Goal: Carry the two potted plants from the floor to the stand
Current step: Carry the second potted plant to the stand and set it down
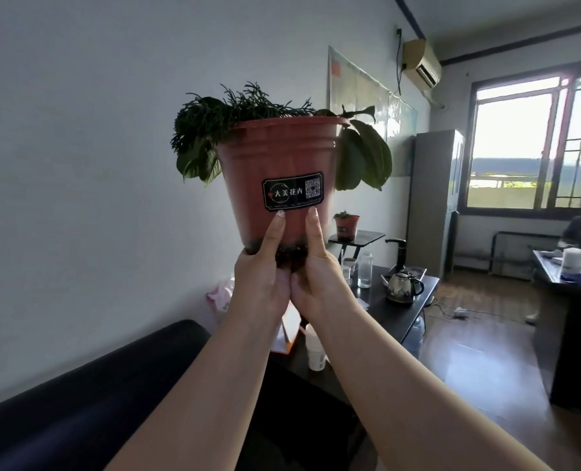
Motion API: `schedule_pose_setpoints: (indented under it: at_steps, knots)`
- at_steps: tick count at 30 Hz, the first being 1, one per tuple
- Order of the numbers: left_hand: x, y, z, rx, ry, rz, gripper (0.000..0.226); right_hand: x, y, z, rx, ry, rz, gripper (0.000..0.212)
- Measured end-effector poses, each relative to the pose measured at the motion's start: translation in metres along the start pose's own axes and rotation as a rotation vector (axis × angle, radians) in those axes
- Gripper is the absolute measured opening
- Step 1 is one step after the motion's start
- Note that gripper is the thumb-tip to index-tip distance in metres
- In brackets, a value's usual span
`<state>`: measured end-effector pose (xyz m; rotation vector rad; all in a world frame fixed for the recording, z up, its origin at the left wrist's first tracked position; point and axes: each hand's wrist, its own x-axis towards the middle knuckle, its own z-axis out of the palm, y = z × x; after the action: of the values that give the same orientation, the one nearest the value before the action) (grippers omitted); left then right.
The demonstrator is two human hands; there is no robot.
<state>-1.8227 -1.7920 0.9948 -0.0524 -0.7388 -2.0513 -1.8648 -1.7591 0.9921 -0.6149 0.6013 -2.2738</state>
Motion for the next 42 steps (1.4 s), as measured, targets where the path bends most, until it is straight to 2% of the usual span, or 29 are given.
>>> schedule_pose_setpoints:
  at_steps: [5,9,14,21,25,30,33,37,42]
  knots:
    - [0.046,-0.069,0.017,-0.007,-0.034,-0.013,0.049,0.048,-0.042,-0.051,-0.009,0.033,-0.033,0.027]
    - [0.090,-0.126,0.030,-0.001,-0.053,-0.051,0.029,0.097,-0.074,-0.098,-0.007,0.046,-0.051,0.027]
    - [0.156,-0.192,0.051,0.055,-0.080,-0.086,0.018,0.167,-0.115,-0.142,0.050,0.041,-0.083,0.029]
    - [0.237,-0.269,0.087,0.032,-0.099,-0.070,0.015,0.255,-0.172,-0.191,0.026,0.057,-0.113,0.046]
    - [0.279,-0.316,0.104,0.049,-0.108,-0.064,0.014,0.301,-0.205,-0.226,0.064,0.034,-0.099,0.031]
    - [0.326,-0.384,0.119,0.067,-0.090,-0.044,0.014,0.357,-0.241,-0.279,0.071,0.025,-0.089,0.029]
    - [0.361,-0.440,0.130,0.096,-0.080,-0.022,0.020,0.400,-0.271,-0.324,0.109,-0.006,-0.066,0.031]
    - [0.407,-0.507,0.151,0.107,-0.071,0.005,0.042,0.453,-0.317,-0.374,0.103,-0.027,-0.040,0.048]
    - [0.466,-0.585,0.176,0.099,-0.063,0.015,0.049,0.521,-0.368,-0.432,0.076,-0.038,-0.005,0.033]
